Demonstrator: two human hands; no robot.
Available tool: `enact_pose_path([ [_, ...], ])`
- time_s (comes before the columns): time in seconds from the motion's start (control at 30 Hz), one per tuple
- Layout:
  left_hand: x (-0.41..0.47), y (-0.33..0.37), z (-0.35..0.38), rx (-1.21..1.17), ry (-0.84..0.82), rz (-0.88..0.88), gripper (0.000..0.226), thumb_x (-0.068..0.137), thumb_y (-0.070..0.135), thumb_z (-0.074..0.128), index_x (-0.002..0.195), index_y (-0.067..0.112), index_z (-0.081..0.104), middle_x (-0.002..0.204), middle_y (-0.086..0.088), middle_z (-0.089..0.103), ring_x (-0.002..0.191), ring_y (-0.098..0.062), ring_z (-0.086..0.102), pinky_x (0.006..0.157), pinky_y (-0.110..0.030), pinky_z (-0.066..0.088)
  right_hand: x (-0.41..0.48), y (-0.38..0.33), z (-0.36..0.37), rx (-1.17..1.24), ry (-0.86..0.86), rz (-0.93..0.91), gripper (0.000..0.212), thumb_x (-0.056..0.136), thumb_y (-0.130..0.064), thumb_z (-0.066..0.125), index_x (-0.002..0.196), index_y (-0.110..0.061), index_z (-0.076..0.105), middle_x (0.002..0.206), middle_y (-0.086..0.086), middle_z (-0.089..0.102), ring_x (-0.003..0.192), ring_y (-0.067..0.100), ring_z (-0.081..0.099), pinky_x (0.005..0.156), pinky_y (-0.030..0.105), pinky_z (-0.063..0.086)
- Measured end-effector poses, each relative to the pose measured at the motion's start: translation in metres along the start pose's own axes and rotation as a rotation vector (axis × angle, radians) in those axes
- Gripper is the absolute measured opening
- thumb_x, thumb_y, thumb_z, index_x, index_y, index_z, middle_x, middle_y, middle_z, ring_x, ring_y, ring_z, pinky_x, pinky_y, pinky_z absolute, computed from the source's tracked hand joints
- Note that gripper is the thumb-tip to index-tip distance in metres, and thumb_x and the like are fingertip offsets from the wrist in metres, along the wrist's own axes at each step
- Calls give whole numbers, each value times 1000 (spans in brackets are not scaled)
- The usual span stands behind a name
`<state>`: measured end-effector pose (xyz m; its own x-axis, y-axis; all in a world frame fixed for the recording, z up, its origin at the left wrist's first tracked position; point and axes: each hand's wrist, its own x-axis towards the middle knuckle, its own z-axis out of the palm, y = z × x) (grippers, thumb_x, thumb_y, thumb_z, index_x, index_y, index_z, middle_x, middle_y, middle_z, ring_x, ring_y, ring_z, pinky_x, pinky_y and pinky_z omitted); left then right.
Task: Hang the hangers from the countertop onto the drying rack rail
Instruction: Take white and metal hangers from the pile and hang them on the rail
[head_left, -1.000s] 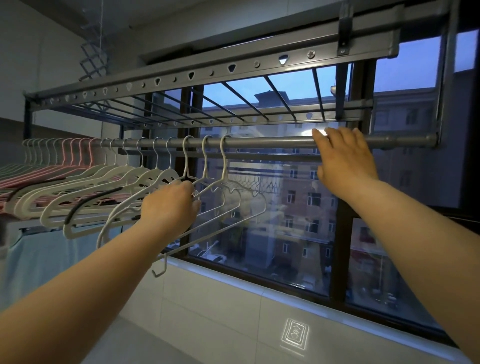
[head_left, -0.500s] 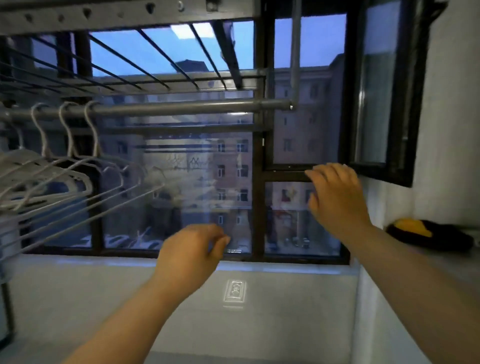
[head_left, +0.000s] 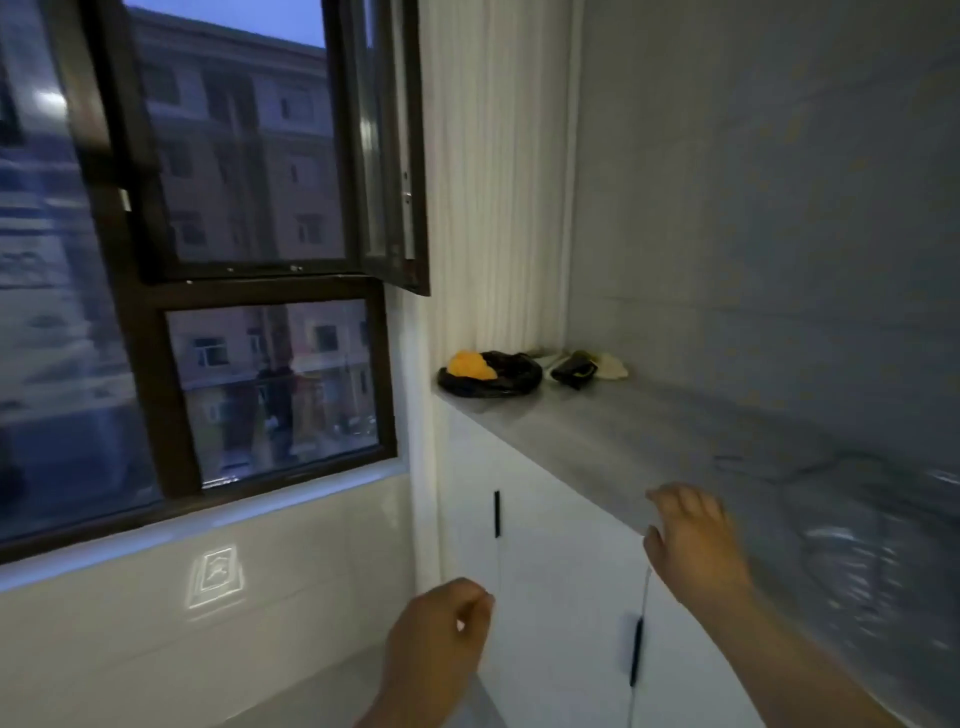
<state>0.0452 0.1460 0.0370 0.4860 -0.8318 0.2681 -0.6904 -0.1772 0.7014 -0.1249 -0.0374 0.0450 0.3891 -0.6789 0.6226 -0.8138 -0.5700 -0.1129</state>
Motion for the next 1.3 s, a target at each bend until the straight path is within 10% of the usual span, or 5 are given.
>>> enact_pose_path([
  [0.17, 28, 23, 87, 11, -181, 41, 37, 91, 24, 51, 62, 46, 41, 61, 22, 54, 62, 14, 54, 67, -2, 37, -19, 96, -6, -90, -204, 353, 29, 75, -9, 67, 103, 0, 69, 107, 22, 66, 101, 40, 60, 89, 46, 49],
  [0.4, 58, 65, 154, 41, -262, 148, 16, 93, 26, 46, 95, 30, 62, 94, 17, 60, 95, -4, 57, 77, -8, 37, -39, 169, -5, -253, -272, 665, 33, 95, -20, 39, 124, -12, 52, 134, 10, 49, 128, 28, 39, 108, 41, 21],
  [0.63, 88, 139, 211, 188, -199, 345, 22, 85, 22, 50, 99, 21, 68, 103, 3, 68, 98, -16, 64, 78, -18, 47, -32, 179, 2, -222, -388, 911, 51, 98, -31, 26, 144, -9, 21, 151, 12, 22, 140, 30, 16, 116, 44, 8],
  [0.8, 112, 172, 253, 402, -430, 392, 41, 91, 37, 41, 127, 16, 49, 133, -4, 48, 126, -20, 40, 107, -28, 22, -29, 180, 7, -239, -396, 873, 48, 99, -29, 23, 142, -8, 27, 151, 13, 24, 140, 30, 16, 116, 39, 16],
  [1.3, 144, 164, 273, 356, -385, 283, 34, 89, 17, 40, 119, 13, 56, 134, -1, 49, 128, -21, 39, 104, -27, 29, -27, 179, 5, -190, -456, 862, 51, 100, -39, 20, 143, -13, 29, 155, 11, 17, 143, 32, 10, 117, 39, 10],
])
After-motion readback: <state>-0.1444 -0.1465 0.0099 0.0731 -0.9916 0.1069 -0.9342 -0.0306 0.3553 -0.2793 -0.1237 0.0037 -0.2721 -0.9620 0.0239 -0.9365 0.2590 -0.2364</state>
